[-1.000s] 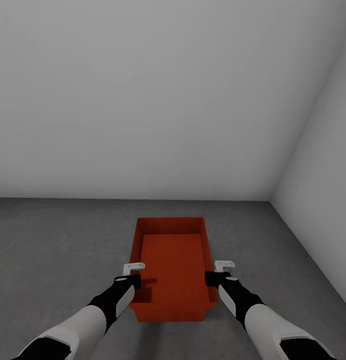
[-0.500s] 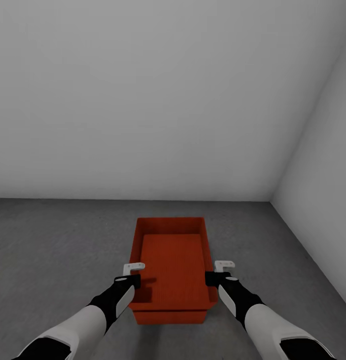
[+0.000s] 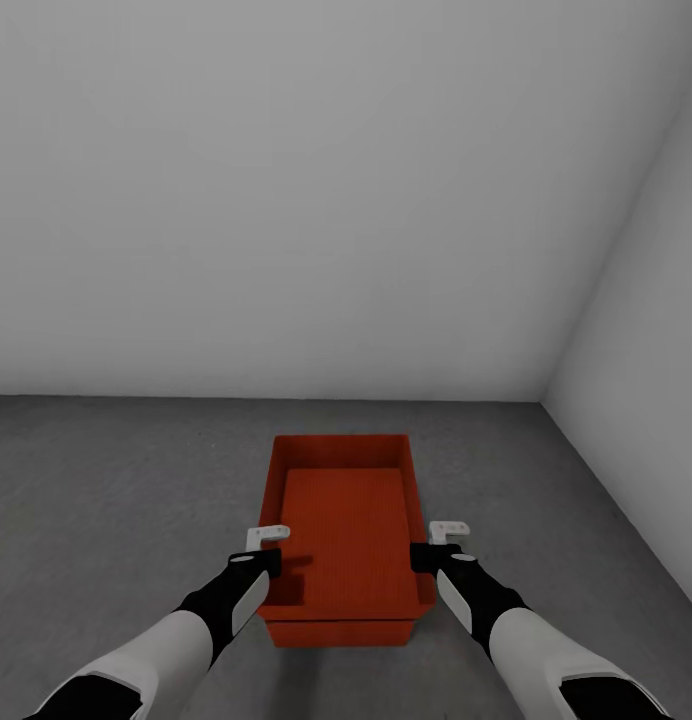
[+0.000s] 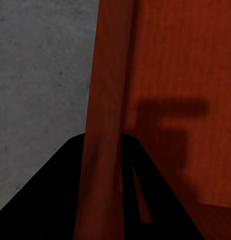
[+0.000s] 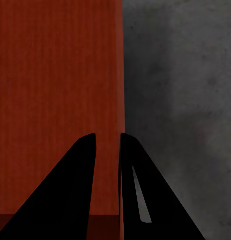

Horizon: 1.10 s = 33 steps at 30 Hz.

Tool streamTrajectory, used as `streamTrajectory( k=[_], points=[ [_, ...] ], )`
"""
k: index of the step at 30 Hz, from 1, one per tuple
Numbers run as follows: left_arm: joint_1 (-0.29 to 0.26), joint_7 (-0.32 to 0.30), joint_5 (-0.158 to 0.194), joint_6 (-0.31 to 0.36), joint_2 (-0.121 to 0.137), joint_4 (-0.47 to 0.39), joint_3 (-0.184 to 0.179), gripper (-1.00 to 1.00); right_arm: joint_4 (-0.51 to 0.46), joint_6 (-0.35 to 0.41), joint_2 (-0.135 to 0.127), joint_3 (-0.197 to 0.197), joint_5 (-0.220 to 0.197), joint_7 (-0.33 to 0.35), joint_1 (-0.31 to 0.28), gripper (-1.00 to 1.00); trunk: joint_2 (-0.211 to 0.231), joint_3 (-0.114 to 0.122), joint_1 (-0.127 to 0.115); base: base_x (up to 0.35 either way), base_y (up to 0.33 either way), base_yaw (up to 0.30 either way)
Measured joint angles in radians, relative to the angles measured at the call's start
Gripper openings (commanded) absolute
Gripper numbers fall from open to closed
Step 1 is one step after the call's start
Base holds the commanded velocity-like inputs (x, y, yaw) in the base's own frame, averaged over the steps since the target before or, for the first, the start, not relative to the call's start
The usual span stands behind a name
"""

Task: Move the two storage containers from the living room to the garage. In the garage, place one container on the floor and stack the other container on top of it (either order is fine).

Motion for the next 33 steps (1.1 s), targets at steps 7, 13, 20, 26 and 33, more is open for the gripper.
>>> streamTrajectory(
  k=[7,13,20,26,33],
  points=[
    [0.0,0.0,0.0,0.0,0.0,0.0,0.0,-1.0,0.0,0.0,0.0,0.0,0.0,0.0,0.0,-1.0,-0.049,-0.022,0.027,0.0,0.0,0.0],
    [0.0,0.0,0.0,-0.001,0.0,0.0,0.0,-1.0,0.0,0.0,0.0,0.0,0.0,0.0,0.0,-1.0,-0.07,-0.031,0.038,0.0,0.0,0.0],
    [0.0,0.0,0.0,0.0,0.0,0.0,0.0,-1.0,0.0,0.0,0.0,0.0,0.0,0.0,0.0,-1.0,-0.084,-0.038,0.046,0.0,0.0,0.0],
    [0.0,0.0,0.0,-0.001,0.0,0.0,0.0,-1.0,0.0,0.0,0.0,0.0,0.0,0.0,0.0,-1.0,-0.112,-0.05,0.061,0.0,0.0,0.0],
    [0.0,0.0,0.0,-0.001,0.0,0.0,0.0,-1.0,0.0,0.0,0.0,0.0,0.0,0.0,0.0,-1.0,-0.112,-0.05,0.061,0.0,0.0,0.0]
  ],
)
